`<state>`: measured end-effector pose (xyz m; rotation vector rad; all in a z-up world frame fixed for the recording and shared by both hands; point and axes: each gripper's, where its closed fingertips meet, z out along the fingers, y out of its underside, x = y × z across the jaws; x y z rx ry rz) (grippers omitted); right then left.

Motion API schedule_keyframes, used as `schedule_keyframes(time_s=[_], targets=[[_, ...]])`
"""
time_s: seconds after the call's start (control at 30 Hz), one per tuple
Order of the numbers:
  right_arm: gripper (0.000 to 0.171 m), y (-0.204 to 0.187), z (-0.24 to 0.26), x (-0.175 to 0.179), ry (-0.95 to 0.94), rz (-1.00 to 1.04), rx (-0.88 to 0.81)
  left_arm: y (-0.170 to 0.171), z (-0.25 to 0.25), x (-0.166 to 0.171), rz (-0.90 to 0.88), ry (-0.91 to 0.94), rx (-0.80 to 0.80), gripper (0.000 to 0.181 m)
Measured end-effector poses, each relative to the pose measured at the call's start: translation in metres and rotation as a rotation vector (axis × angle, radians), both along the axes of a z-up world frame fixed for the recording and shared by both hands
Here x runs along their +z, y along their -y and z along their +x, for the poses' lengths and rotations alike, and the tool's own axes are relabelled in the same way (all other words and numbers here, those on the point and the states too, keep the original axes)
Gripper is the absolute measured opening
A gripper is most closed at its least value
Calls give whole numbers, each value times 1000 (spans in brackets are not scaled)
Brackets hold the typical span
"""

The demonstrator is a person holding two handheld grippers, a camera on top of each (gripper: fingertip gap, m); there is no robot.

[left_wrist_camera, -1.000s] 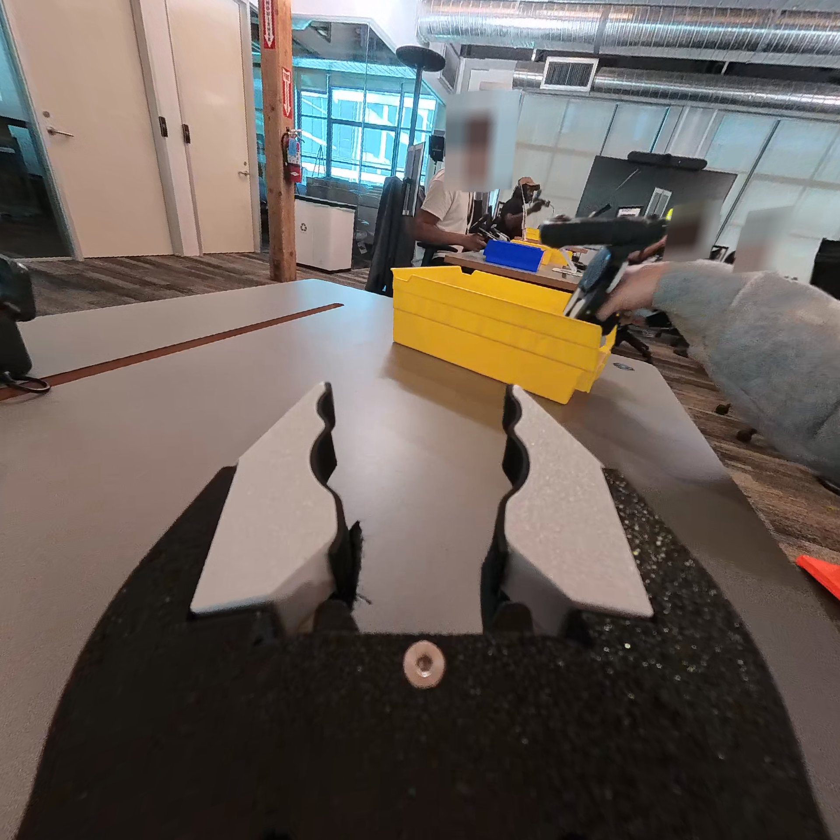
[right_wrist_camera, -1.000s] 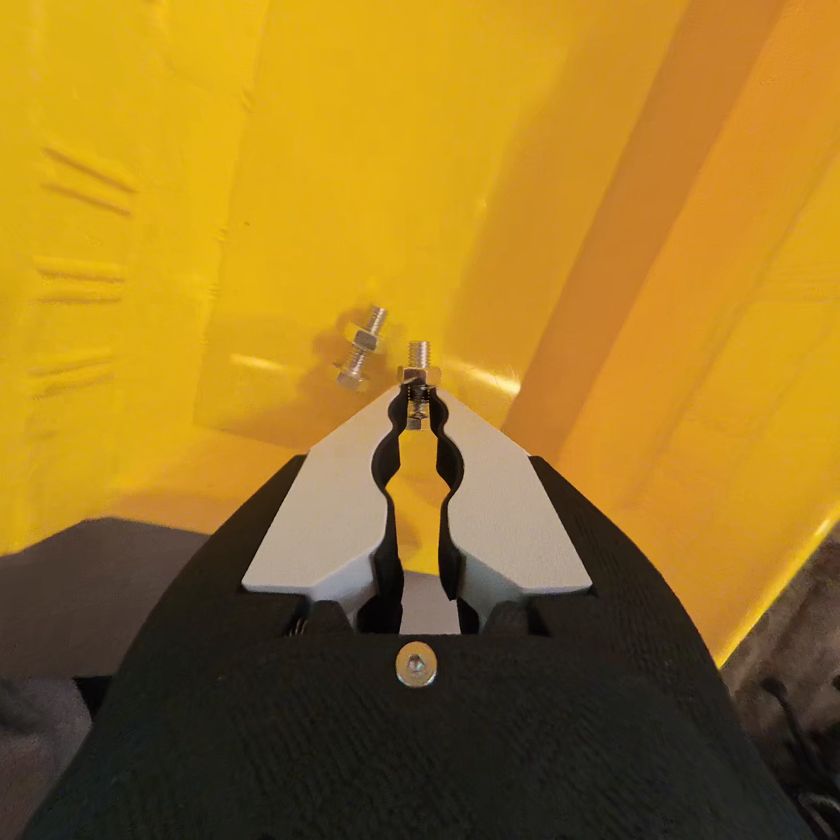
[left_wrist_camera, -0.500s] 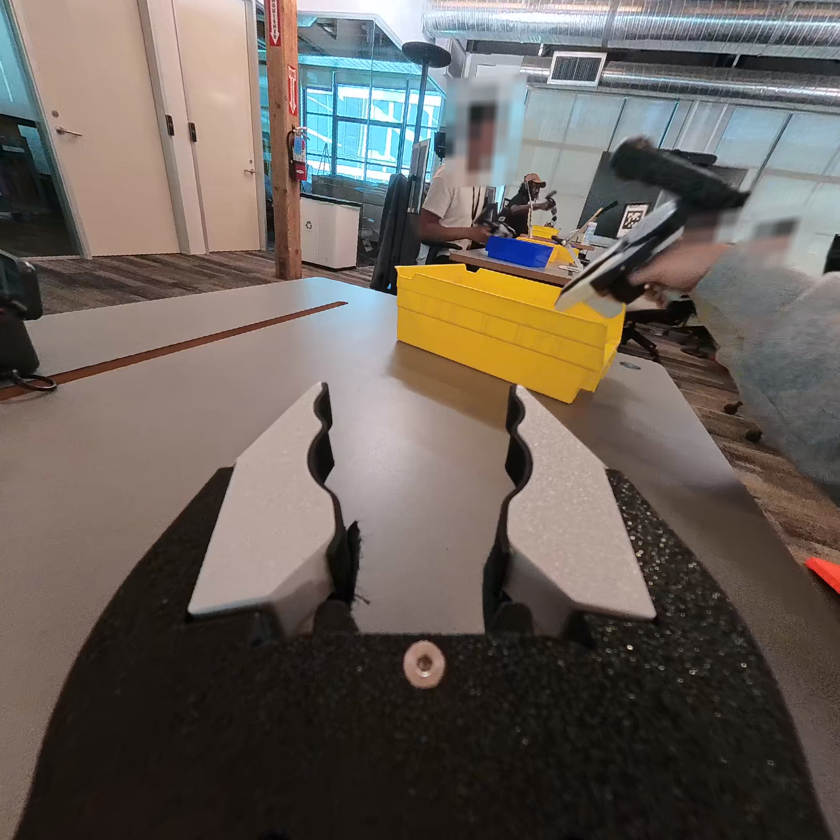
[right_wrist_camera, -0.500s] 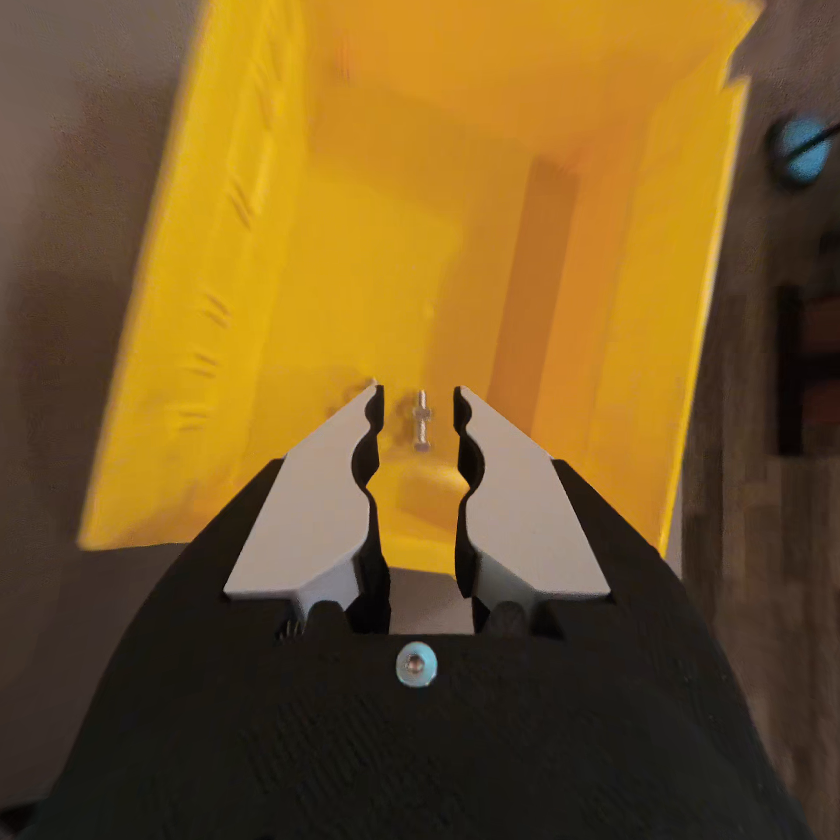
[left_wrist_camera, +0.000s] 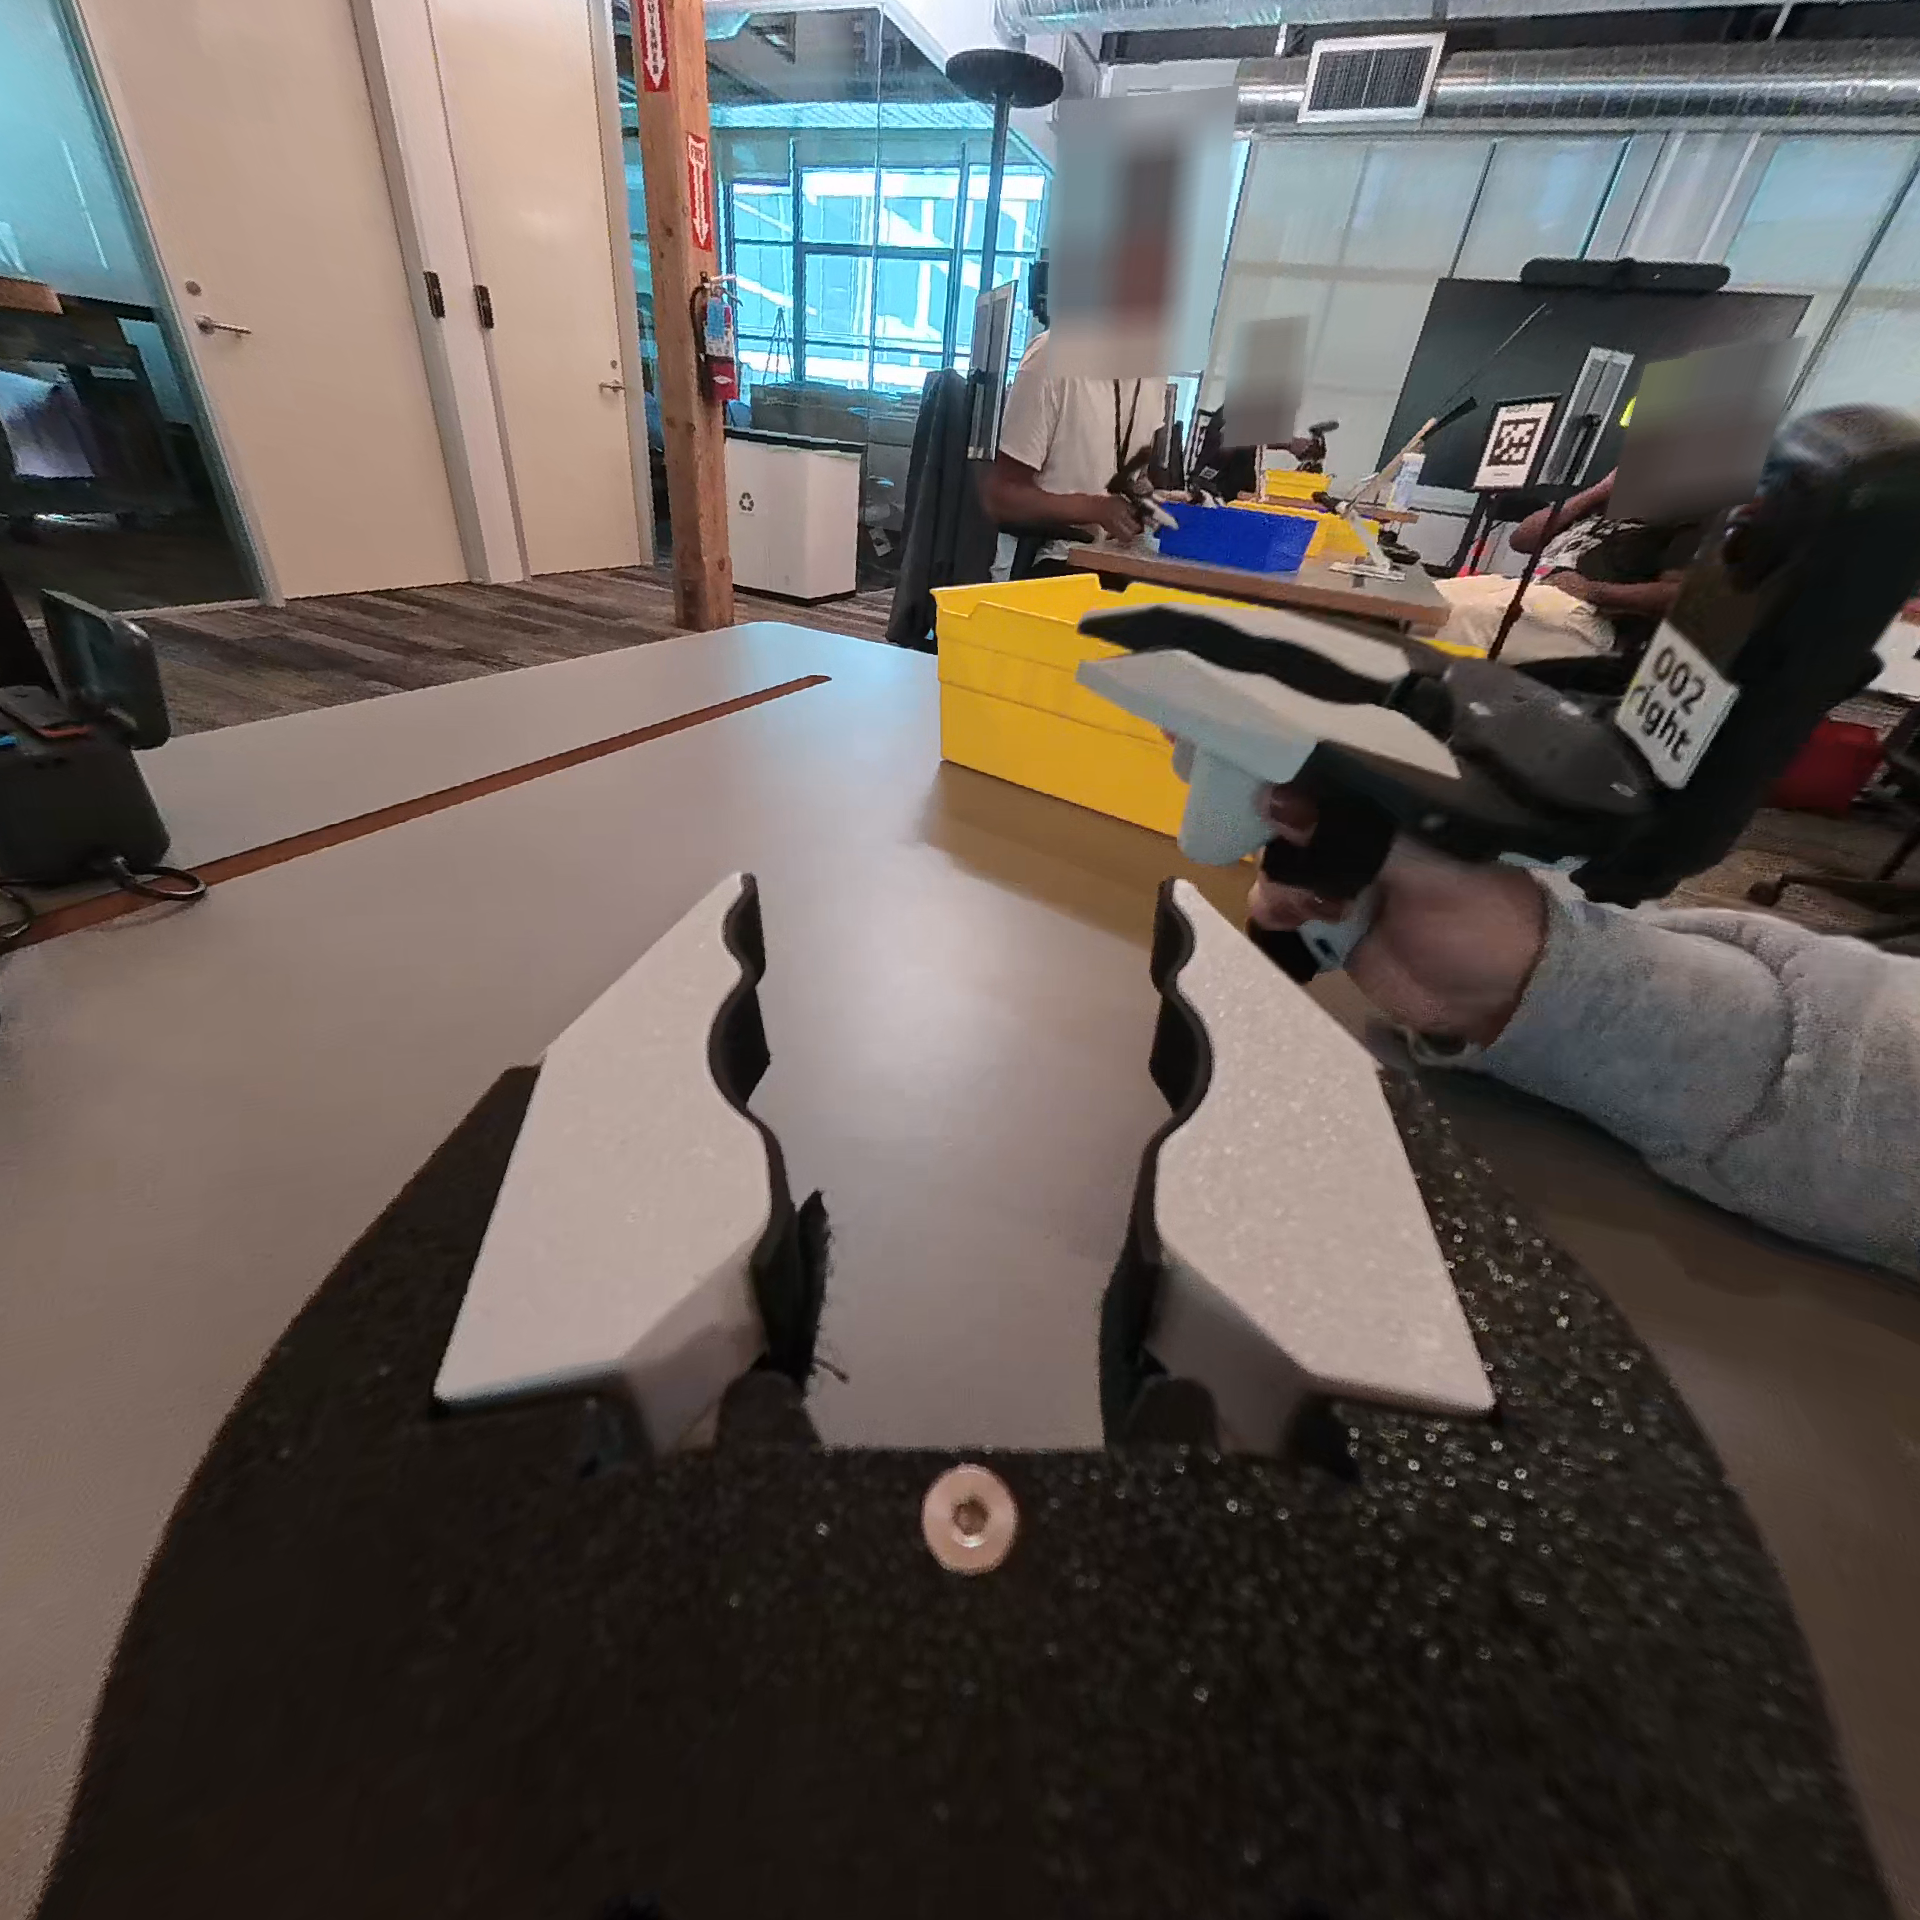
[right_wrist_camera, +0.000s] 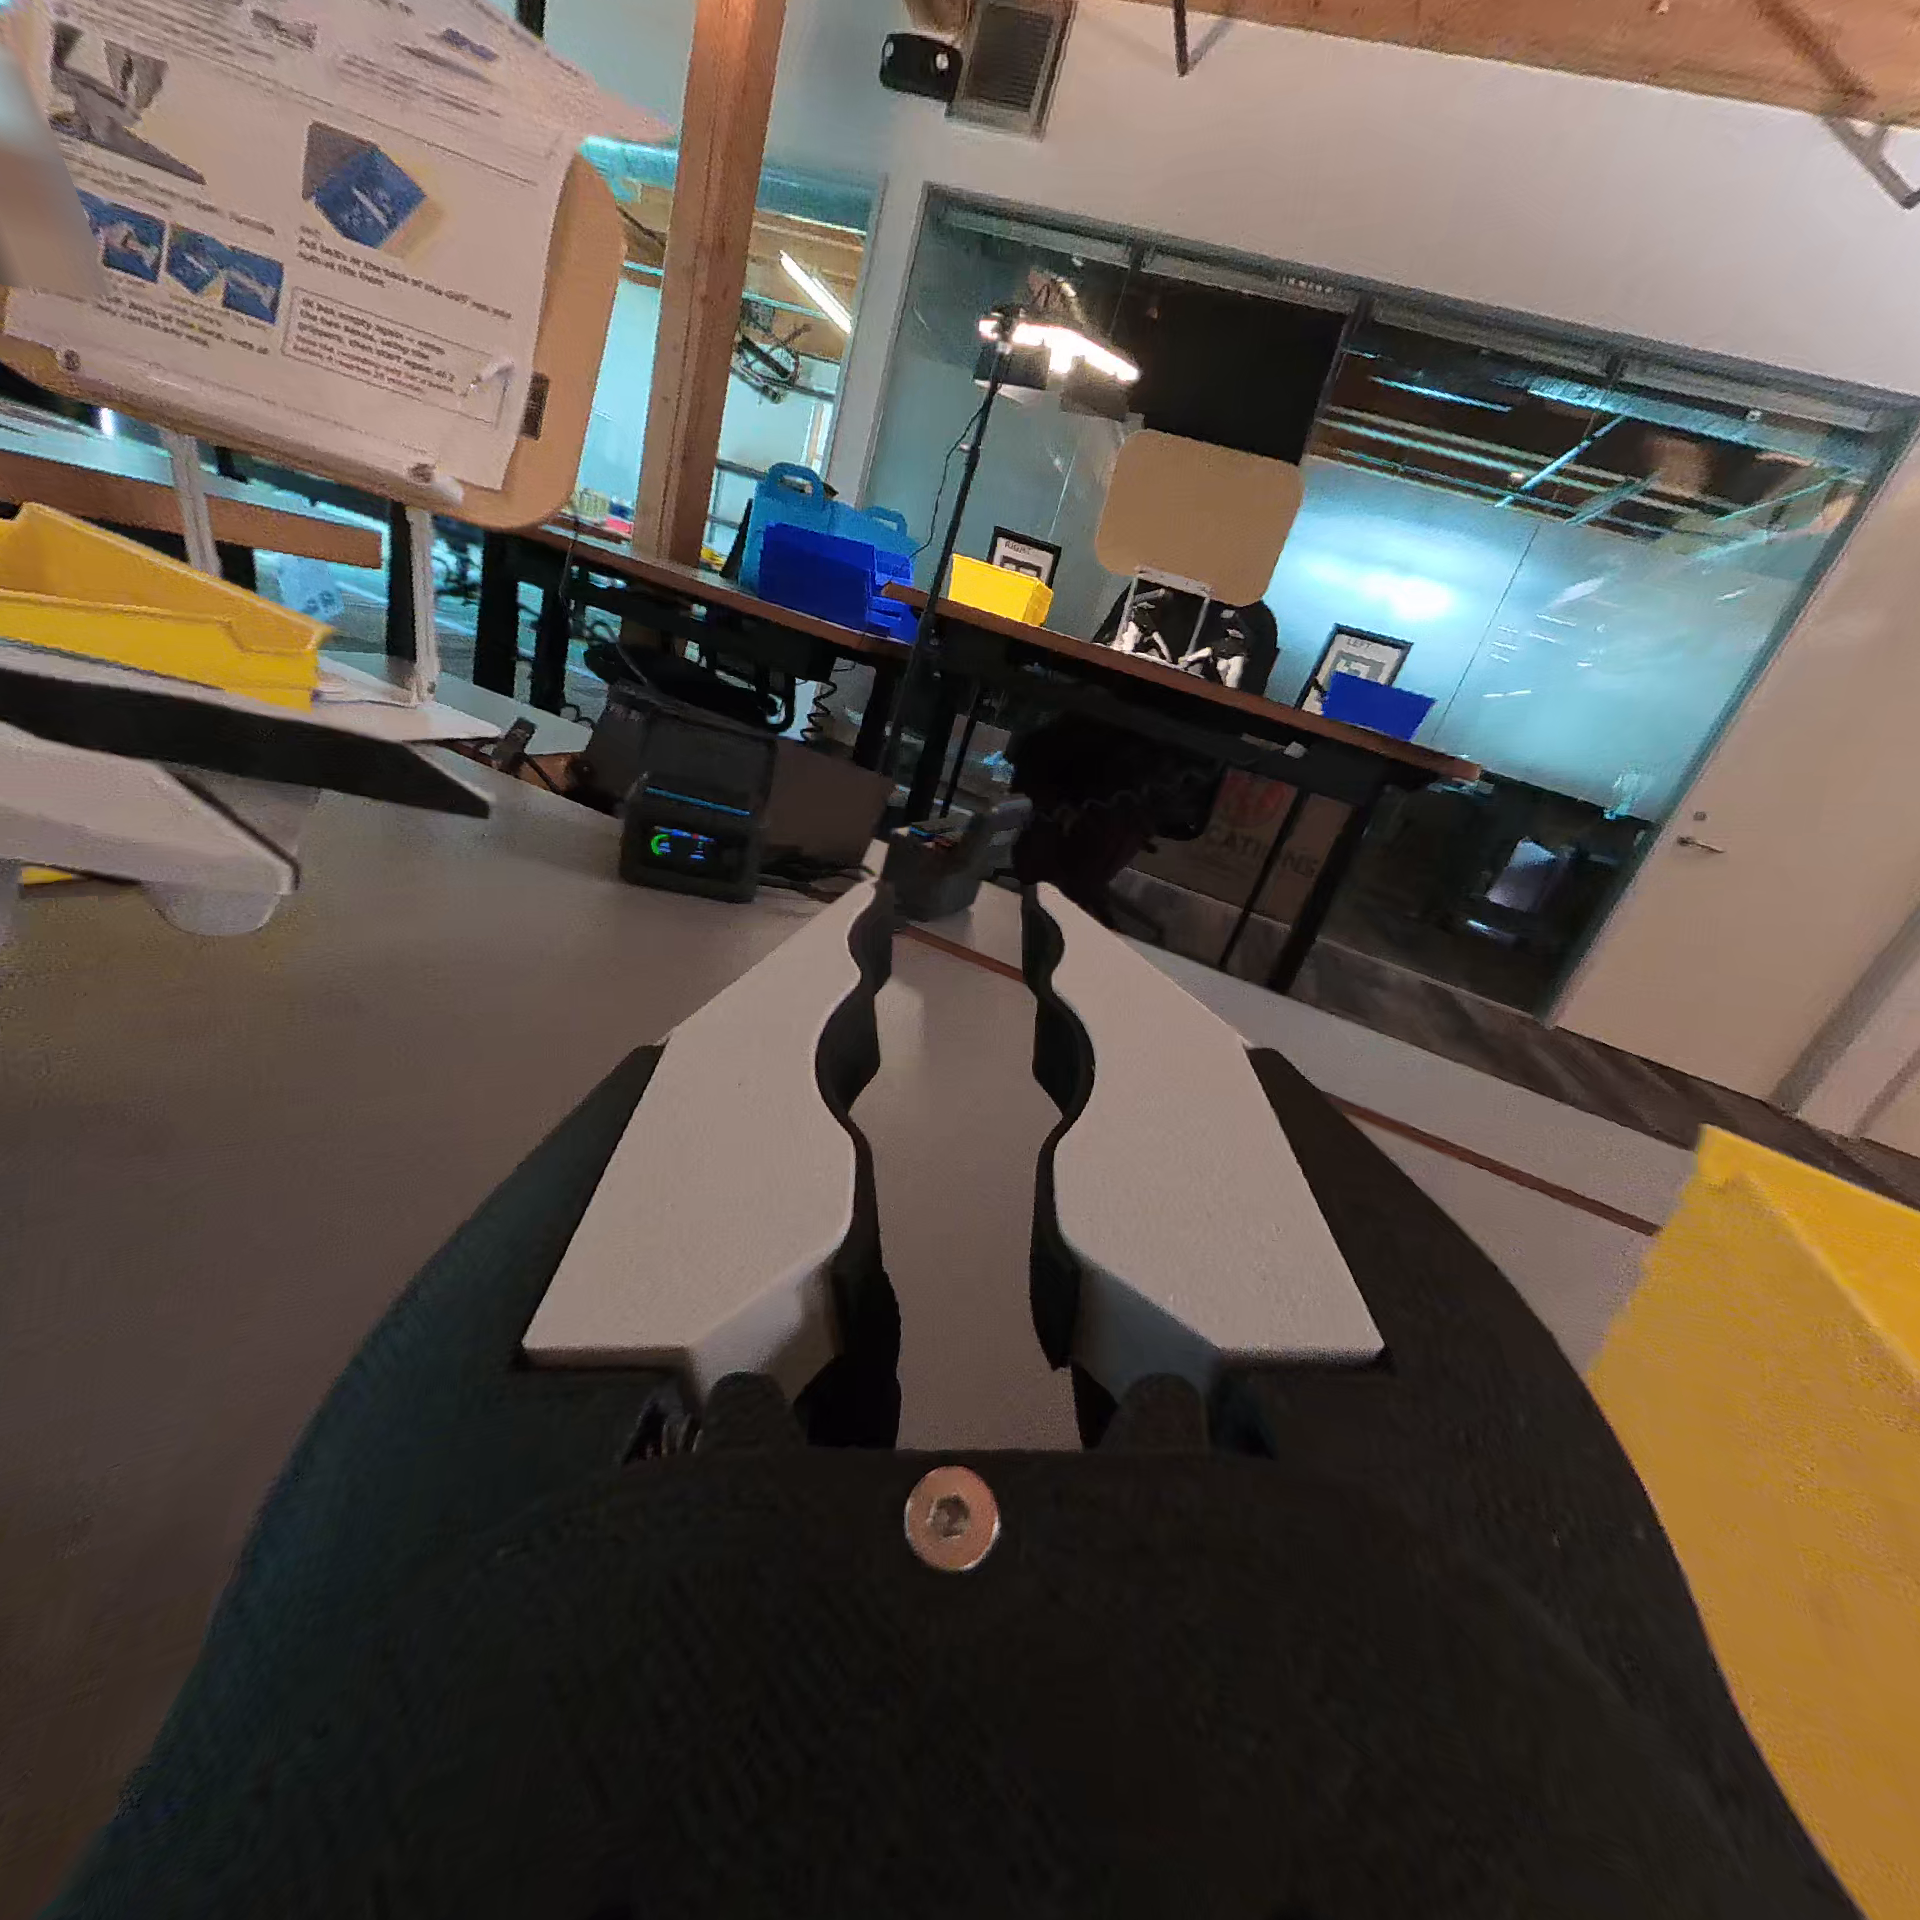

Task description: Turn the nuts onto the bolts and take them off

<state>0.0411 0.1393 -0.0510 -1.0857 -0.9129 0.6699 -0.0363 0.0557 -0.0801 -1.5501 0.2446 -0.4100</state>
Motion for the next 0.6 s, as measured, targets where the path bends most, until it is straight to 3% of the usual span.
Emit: schedule_keyframes(time_s=[0.2,0.37,0.5,0.6], targets=[[20,19,0,-11,41,163,20,0,5,1,7,-44,0,73],[19,13,4,-10,15,154,-2,6,14,14,47,-88,-12,70],[18,11,4,-11,5,122,19,35,16,74,141,-7,11,63],[17,13,4,-10,-4,127,30,65,-19,115,104,58,158,60]])
